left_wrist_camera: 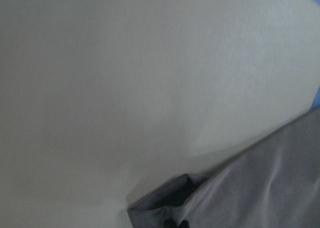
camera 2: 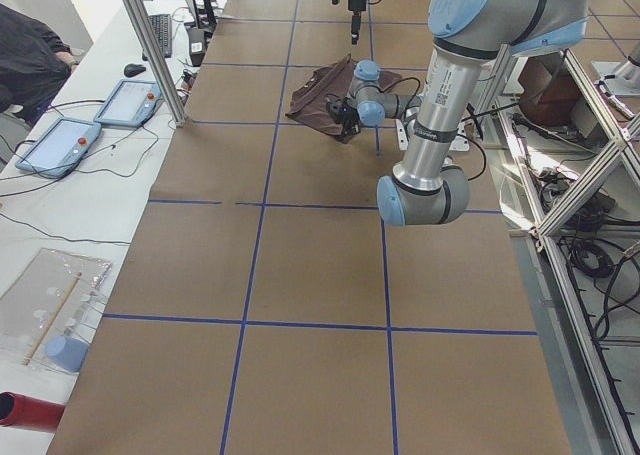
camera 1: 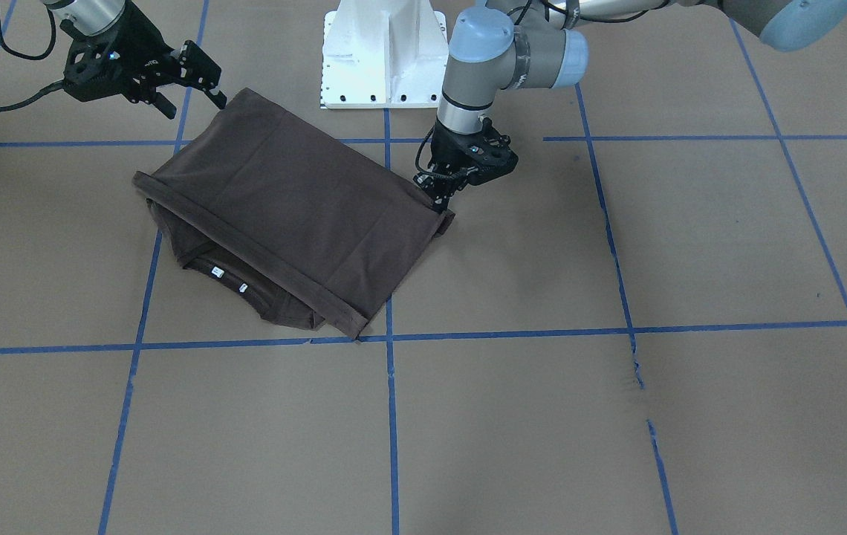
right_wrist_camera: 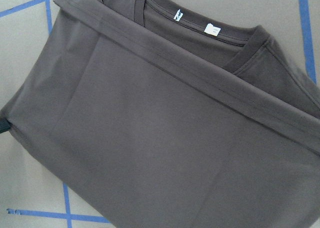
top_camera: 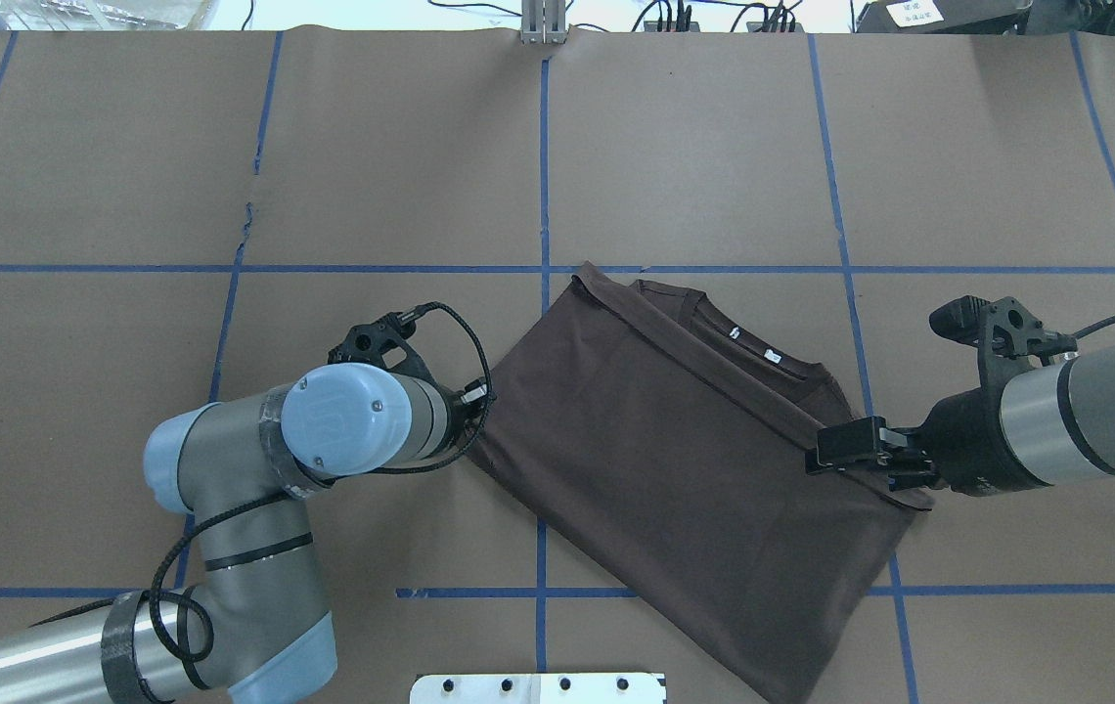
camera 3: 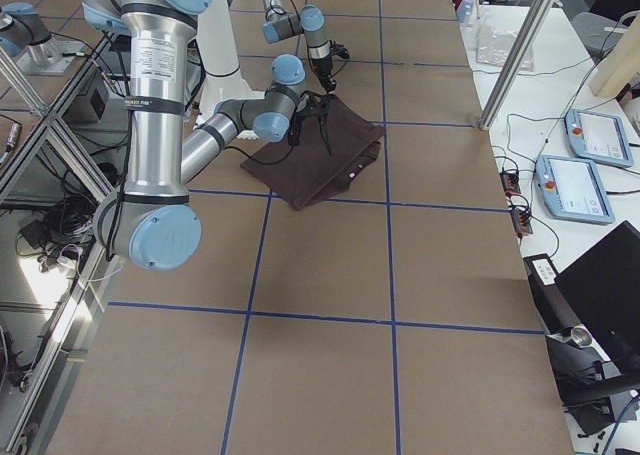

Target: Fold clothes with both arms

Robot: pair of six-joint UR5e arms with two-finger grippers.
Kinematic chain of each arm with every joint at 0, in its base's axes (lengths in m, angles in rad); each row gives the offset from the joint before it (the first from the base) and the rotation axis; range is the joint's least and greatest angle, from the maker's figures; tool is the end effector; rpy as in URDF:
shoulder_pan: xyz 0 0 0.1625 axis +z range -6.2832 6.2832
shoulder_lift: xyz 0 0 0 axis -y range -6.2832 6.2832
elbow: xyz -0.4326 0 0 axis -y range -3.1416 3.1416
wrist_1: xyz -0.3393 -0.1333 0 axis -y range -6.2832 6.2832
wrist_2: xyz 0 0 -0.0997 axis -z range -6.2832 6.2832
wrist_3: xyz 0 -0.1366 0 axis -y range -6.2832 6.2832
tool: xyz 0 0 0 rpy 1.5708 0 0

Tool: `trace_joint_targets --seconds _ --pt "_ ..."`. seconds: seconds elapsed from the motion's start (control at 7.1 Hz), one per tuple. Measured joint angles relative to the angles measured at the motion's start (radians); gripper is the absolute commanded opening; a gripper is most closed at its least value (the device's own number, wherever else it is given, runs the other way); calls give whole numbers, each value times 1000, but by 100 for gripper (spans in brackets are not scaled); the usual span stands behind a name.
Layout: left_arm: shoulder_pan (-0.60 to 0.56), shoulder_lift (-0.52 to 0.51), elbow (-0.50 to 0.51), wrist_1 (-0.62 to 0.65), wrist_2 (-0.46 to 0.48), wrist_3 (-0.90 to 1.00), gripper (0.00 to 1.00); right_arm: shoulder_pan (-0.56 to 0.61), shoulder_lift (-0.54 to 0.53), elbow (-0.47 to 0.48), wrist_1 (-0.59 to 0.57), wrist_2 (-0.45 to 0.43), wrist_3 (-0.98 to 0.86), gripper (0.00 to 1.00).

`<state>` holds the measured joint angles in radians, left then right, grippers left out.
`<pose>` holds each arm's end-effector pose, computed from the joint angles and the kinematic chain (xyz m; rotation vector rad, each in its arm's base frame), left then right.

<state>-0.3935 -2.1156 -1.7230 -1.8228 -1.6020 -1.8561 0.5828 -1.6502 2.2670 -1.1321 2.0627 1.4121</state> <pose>0.5540 -0.3697 0.3132 0.0229 0.9656 -0.6115 -0.2931 -0.2756 0.3701 -0.0403 -1.1215 0.1192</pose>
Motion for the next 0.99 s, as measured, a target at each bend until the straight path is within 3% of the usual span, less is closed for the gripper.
trace_joint_targets --seconds 0.14,0.42,0.85,0.99 --pt "-54 -23 54 -8 1 63 0 0 1 2 0 -1 0 100" --pt "-171 -157 264 -46 2 207 0 3 15 1 -1 -5 0 100" --pt "-321 -325 614 -253 4 429 0 6 58 -11 -4 -11 1 100" --pt "-338 -368 708 -339 5 460 31 8 77 -21 -5 -12 1 100"
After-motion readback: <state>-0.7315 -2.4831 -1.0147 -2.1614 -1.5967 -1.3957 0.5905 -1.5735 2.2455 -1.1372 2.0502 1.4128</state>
